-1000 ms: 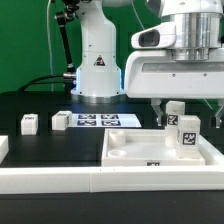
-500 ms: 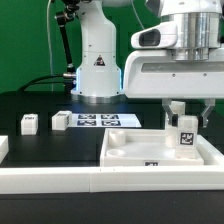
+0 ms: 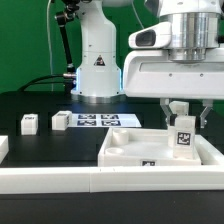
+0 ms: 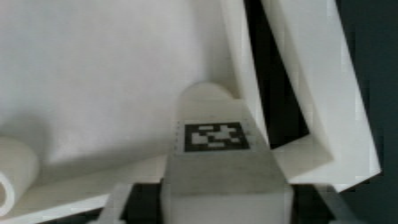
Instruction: Assemble square table
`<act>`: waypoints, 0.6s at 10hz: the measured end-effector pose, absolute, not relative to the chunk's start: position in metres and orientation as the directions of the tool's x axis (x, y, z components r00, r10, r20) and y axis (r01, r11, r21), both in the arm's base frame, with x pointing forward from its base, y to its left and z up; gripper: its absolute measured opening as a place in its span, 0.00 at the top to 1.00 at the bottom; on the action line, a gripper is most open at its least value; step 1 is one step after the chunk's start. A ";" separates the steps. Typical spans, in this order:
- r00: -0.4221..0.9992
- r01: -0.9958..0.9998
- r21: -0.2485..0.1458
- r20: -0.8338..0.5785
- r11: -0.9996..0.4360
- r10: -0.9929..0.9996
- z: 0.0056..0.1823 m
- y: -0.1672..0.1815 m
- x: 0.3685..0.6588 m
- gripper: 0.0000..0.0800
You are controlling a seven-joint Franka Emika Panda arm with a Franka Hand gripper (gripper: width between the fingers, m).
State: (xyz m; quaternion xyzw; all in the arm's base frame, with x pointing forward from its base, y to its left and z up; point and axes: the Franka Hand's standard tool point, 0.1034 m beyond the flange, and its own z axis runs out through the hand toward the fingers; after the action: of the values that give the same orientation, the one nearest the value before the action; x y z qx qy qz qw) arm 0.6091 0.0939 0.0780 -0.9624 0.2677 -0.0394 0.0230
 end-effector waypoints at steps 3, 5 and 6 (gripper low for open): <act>0.728 -0.679 -0.071 0.072 -0.731 -0.682 0.078 0.081 0.605 0.63; 0.675 -0.731 -0.065 0.074 -0.679 -0.734 0.078 0.073 0.604 0.63; 0.677 -0.729 -0.065 0.074 -0.681 -0.732 0.077 0.073 0.604 0.59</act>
Offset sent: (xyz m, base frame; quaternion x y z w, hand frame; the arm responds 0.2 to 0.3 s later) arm -0.0035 0.0032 -0.0007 0.0142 0.0083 0.2230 0.9747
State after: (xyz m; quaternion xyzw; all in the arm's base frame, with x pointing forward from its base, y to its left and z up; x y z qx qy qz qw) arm 0.6035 0.0732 0.0771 -0.9156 0.3991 -0.0469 0.0148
